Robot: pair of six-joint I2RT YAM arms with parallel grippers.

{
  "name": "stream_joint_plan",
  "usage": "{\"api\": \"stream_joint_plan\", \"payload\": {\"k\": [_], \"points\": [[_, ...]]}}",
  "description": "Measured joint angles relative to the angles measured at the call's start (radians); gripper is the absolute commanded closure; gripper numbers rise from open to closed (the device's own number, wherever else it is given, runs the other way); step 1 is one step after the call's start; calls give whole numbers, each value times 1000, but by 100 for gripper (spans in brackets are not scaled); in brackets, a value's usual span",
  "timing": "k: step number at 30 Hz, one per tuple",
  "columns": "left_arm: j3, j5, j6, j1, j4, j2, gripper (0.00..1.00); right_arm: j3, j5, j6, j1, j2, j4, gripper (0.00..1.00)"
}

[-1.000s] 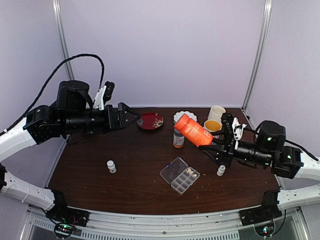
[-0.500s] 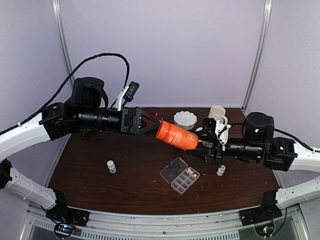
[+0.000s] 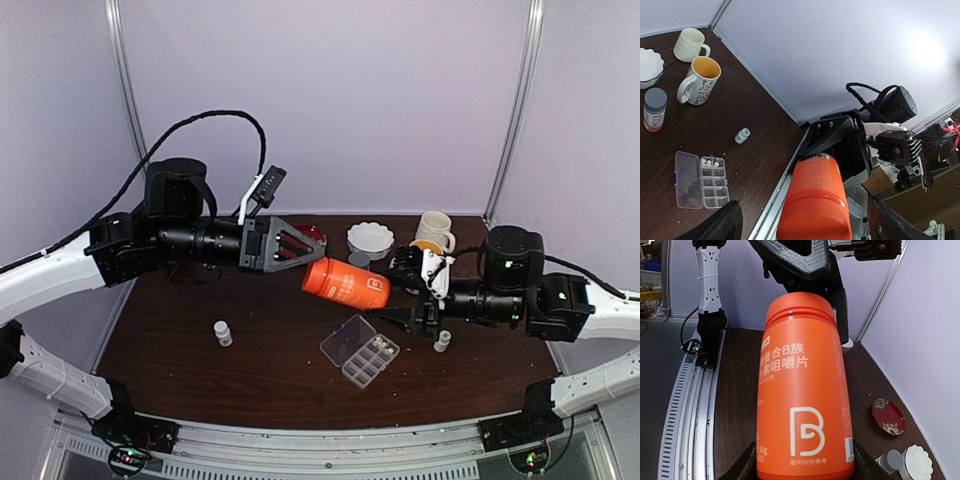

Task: Sort the pills into containers
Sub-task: Screw the lid of the pill bottle onto the pill bottle.

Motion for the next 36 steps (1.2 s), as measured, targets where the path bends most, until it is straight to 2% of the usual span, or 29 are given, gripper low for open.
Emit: {"api": "stream_joint_plan", "payload": {"k": [2, 6, 12, 14, 24, 32, 36], "points": [[-3, 10, -8, 0, 0, 0, 19, 8, 10, -9, 3, 0, -9, 100], [-8, 29, -16, 0, 0, 0, 20, 20, 33, -19, 4, 1, -15, 100], [-9, 48, -22, 0, -1, 0, 40, 32, 58, -24, 4, 8, -25, 100], [-10, 52, -23, 0, -3, 0, 43, 32, 61, -24, 6, 13, -25, 100], [-10, 72, -23, 9, -9, 19, 44, 44, 73, -22, 6, 20, -61, 100], [-10, 96, -16, 6, -24, 27, 25, 45, 74, -11, 8, 27, -62, 100], [-10, 108, -14, 6, -26, 28, 28, 45, 74, -8, 8, 29, -62, 100]]}}
